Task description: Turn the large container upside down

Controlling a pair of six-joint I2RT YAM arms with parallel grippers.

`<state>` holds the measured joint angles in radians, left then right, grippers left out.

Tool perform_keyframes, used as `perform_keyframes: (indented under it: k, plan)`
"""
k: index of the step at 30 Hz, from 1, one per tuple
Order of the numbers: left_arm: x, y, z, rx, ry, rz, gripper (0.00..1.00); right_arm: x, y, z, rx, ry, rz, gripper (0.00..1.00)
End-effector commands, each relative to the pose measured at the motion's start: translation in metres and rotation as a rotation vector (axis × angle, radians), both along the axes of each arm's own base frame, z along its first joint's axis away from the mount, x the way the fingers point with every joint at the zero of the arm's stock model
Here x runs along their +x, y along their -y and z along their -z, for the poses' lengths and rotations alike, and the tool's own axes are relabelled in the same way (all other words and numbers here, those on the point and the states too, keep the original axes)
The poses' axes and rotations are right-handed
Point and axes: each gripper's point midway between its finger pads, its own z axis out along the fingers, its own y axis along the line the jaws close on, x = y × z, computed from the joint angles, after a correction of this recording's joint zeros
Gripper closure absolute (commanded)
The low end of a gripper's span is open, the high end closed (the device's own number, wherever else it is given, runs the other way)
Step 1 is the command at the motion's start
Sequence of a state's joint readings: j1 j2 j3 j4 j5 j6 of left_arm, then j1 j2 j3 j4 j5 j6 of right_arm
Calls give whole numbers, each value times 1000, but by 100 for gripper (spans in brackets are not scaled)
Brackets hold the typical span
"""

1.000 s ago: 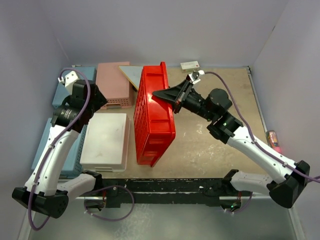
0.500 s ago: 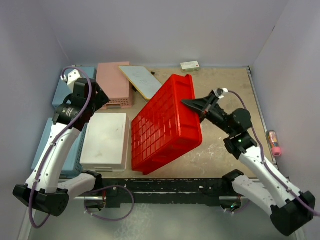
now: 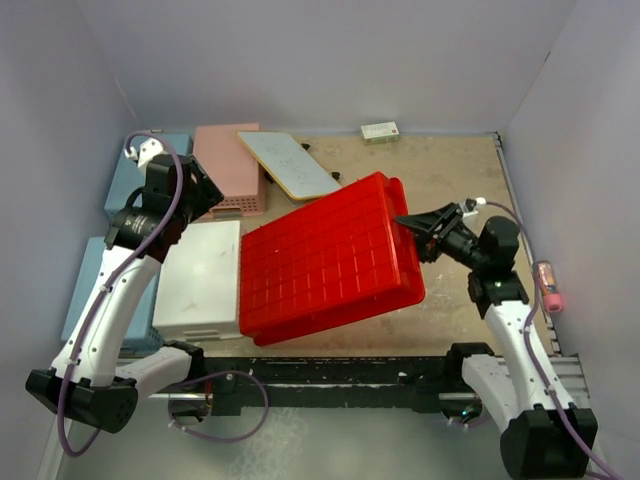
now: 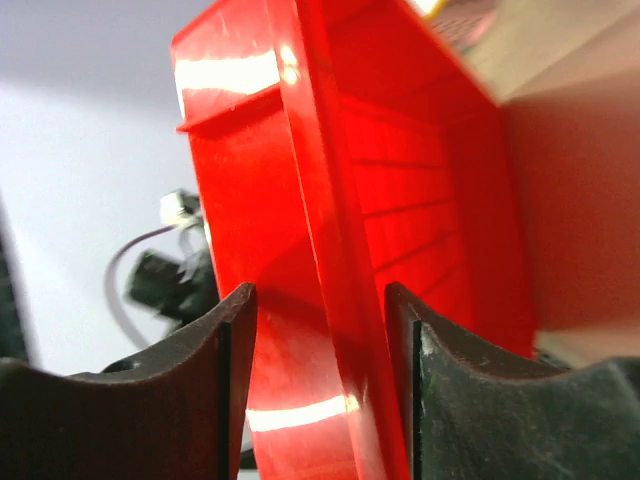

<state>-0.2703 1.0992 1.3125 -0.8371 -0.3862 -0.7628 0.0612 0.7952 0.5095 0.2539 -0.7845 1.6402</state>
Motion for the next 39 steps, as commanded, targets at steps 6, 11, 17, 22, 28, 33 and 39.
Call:
perform_keyframes:
  k: [6, 11, 17, 22, 28, 33, 39]
  plan:
    - [7, 10, -11, -35, 66, 51, 33, -27, 61, 90, -666, -245, -144, 30]
    - [9, 13, -6, -37, 55, 66, 33, -7, 102, 86, -907, -223, -6, 20]
    - [7, 17, 10, -27, 14, 101, 33, 4, 139, 66, -1108, -180, 130, 10]
    - [-9, 34, 64, -10, -104, 191, 33, 12, 153, 43, -1215, -69, 157, 8]
    - [-36, 70, 122, 26, -202, 238, 33, 14, 132, 46, -1156, 50, 76, 6]
    - [-44, 91, 153, -32, -237, 271, 33, 11, 129, 54, -1155, 53, 50, 5]
    - [-45, 122, 173, -38, -268, 339, 33, 13, 130, 53, -1167, 60, 44, 5]
